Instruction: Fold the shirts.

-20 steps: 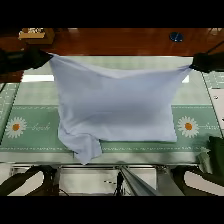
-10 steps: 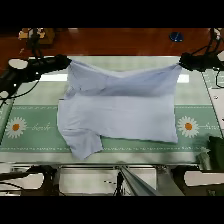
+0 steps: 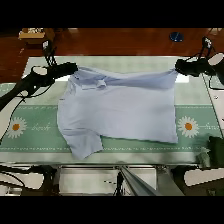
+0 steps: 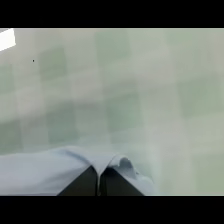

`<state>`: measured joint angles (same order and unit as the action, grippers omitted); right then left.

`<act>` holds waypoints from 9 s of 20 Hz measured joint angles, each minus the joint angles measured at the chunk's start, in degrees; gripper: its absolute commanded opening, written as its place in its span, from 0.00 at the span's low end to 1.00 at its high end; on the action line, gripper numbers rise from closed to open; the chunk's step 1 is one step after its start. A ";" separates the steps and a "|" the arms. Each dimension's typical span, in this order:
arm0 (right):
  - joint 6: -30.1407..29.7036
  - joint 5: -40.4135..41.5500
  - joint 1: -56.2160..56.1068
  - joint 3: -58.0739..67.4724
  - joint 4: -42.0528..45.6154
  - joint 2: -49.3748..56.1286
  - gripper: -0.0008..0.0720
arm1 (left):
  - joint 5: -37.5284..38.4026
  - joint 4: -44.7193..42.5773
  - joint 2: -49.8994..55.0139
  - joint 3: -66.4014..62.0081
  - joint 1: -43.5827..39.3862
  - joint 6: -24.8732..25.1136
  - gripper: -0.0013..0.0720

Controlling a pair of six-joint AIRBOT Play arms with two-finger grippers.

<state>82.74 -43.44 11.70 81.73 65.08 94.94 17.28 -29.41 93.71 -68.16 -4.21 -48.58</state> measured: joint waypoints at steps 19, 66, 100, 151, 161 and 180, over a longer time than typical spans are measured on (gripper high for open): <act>0.66 -32.35 0.00 -0.07 11.41 -0.37 0.05 | 44.22 -19.43 -1.20 -0.04 12.13 -7.32 0.05; -10.93 -37.64 27.43 -36.22 3.17 -26.43 0.68 | 56.74 -23.82 -20.39 34.82 13.60 -18.64 0.05; -12.55 -3.65 4.63 -20.90 -21.27 -19.63 0.05 | 49.90 -8.96 -10.43 -2.91 14.29 -12.70 0.05; -20.41 -14.25 8.17 -14.62 -28.76 -4.44 0.05 | 71.34 2.19 10.93 -19.34 13.66 -16.65 0.13; -19.34 -23.12 8.13 -14.21 -28.48 -22.29 0.05 | 65.40 13.03 11.30 -19.34 0.04 -13.92 0.06; -4.98 -36.46 8.13 -14.23 -19.91 -49.20 0.05 | 46.90 15.19 19.52 -19.34 -34.49 -15.06 0.05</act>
<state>77.76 -79.90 19.84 67.51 45.17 45.74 64.18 -14.22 113.23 -87.50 -38.70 -63.64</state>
